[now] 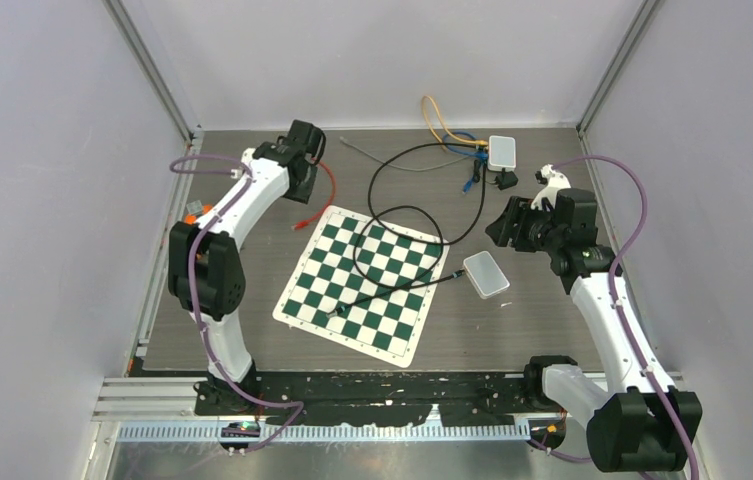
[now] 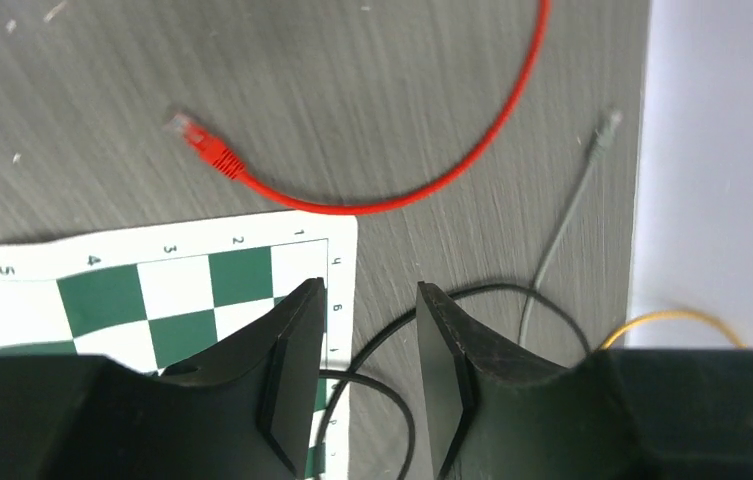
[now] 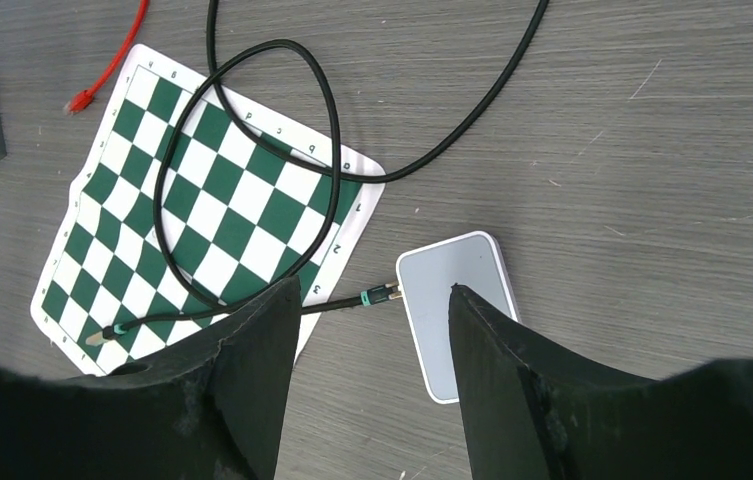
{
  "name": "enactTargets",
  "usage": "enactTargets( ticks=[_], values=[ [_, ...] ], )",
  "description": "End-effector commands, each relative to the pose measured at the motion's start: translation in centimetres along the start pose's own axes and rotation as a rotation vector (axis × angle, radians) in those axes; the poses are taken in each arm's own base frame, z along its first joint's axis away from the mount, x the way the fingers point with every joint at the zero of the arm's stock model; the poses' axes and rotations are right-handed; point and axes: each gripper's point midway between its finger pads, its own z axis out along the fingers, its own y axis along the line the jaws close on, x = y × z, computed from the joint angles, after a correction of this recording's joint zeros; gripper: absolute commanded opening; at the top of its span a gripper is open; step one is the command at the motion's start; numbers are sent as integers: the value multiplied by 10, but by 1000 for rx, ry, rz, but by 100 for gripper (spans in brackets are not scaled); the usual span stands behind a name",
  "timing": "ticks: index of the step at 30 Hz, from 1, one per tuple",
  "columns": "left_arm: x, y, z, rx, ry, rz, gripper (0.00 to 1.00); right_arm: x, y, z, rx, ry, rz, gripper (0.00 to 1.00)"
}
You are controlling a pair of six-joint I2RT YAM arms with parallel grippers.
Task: Insert the plug into the switch port
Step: Insert the connector into the switch port, then pick up the connector from the center of the board.
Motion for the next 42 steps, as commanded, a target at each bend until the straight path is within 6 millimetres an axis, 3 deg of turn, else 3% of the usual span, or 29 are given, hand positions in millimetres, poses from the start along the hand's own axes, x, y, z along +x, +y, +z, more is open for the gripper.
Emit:
enactTargets(
  ticks=[1,12,20,30,42],
  values=[
    [-9,26,13,-147,-30,-339,40,-28,4,-9,13,-83,-37,62],
    [2,26,45,-282,9,-487,40,-41,10,-18,14,-96,-52,62],
    [5,46,72,-378,33,-530,38,-44,10,-21,21,-104,-57,62],
    [28,66,89,-458,107,-540,37,-48,9,-21,32,-103,-63,62],
    [24,87,102,-505,74,-585,32,-55,13,-27,27,-112,-73,62]
  ],
)
